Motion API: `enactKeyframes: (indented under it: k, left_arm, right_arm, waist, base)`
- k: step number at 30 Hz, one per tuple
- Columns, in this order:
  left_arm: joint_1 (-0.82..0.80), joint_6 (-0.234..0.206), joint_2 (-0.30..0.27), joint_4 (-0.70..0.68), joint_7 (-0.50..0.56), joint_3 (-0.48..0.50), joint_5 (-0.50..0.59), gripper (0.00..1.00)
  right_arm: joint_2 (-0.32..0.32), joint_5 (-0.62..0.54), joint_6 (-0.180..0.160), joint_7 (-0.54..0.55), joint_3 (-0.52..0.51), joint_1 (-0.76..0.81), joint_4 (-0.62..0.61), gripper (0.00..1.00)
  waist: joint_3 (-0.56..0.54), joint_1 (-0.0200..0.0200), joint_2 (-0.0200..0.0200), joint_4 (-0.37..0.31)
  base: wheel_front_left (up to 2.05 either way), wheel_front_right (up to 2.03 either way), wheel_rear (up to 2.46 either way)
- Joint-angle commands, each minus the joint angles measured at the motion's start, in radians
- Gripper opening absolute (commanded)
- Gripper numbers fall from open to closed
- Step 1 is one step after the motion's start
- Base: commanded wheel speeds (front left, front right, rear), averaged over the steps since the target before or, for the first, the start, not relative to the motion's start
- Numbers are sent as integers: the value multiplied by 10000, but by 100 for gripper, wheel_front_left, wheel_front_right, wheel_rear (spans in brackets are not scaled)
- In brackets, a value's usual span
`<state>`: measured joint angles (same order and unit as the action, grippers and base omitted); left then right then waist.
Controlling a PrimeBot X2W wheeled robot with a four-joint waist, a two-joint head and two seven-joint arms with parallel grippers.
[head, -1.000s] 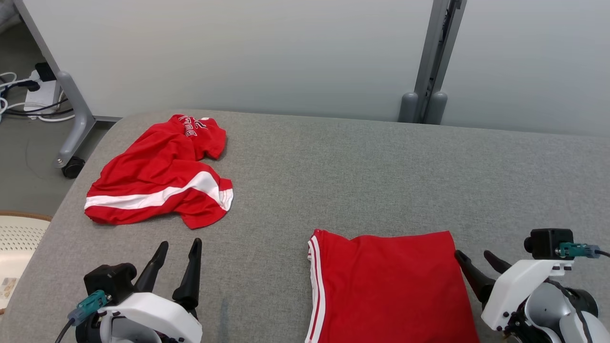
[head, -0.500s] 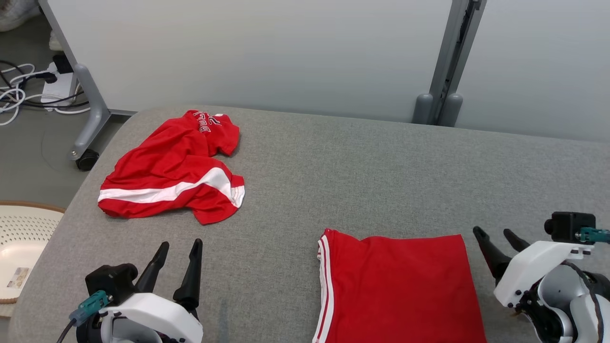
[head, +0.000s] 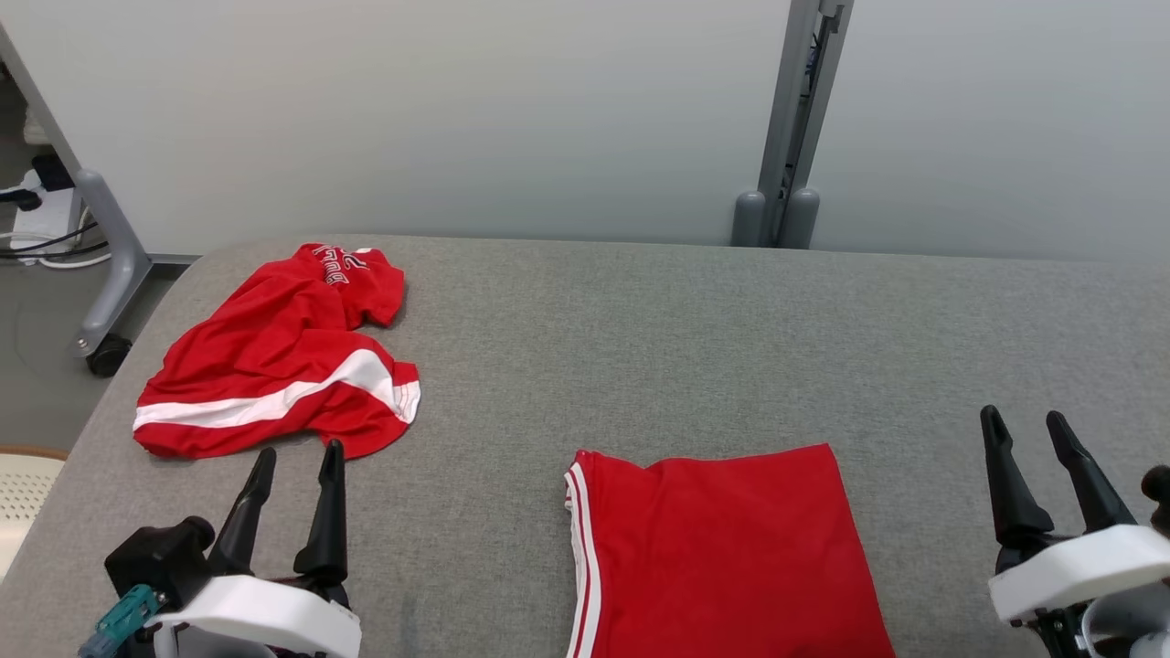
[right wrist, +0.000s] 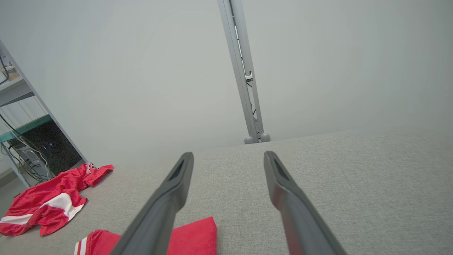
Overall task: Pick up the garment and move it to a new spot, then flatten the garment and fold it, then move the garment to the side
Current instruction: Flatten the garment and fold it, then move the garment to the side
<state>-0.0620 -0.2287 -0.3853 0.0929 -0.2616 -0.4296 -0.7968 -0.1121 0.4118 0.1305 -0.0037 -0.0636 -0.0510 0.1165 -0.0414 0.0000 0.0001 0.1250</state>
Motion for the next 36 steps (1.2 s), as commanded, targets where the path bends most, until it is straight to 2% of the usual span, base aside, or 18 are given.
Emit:
enactKeyframes:
  k: [1, 6, 9, 15, 21, 22, 23, 27, 36]
  left_arm:
    - [164, 86, 70, -69, -41, 231, 173, 100]
    - [696, 456, 577, -261, -41, 1229, 1229, 100]
    - [900, 711, 881, -319, -42, 1735, 2018, 100]
    - [1157, 1356, 1684, -48, -24, 2483, 2992, 100]
    - [1073, 1910, 2122, 247, -25, 3003, 3540, 100]
    - [988, 2204, 2372, 412, -25, 3221, 3762, 100]
    - [972, 2253, 2425, 446, -25, 3274, 3804, 100]
    - [904, 2528, 2629, 649, -25, 3431, 4030, 100]
    - [759, 2830, 2897, 920, -24, 3450, 4239, 100]
  right_arm:
    - [-22, -11, 6, -257, -33, 170, -41, 100]
    - [-303, -263, 6, -1832, 429, 699, -42, 100]
    - [-522, -692, 6, -2356, 673, 816, 262, 100]
    - [-398, -1038, 6, -2616, 873, 513, 937, 100]
    - [-377, -996, 6, -2626, 910, 328, 1164, 100]
    - [-372, -889, 6, -2620, 1064, 202, 1476, 100]
    - [-357, -797, 6, -2620, 1178, 169, 1634, 100]
    - [-485, -207, 6, -1916, 2074, -331, 2762, 100]
    - [-276, 366, 6, 21, 2692, -1538, 4804, 100]
  waist:
    - [-22, 0, -1, -98]
    - [43, 0, -1, -331]
    - [103, 0, -1, -428]
    - [201, 0, -1, -561]
    - [208, 0, -1, -485]
    - [198, 0, -1, -406]
    - [194, 0, -1, -390]
    - [158, 0, -1, -284]
    - [169, 0, -1, 30]
  base:
    - [0, 0, 0]
    - [0, 0, 0]
    - [0, 0, 0]
    - [0, 0, 0]
    - [0, 0, 0]
    - [0, 0, 0]
    - [0, 0, 0]
    - [0, 0, 0]
    - [0, 0, 0]
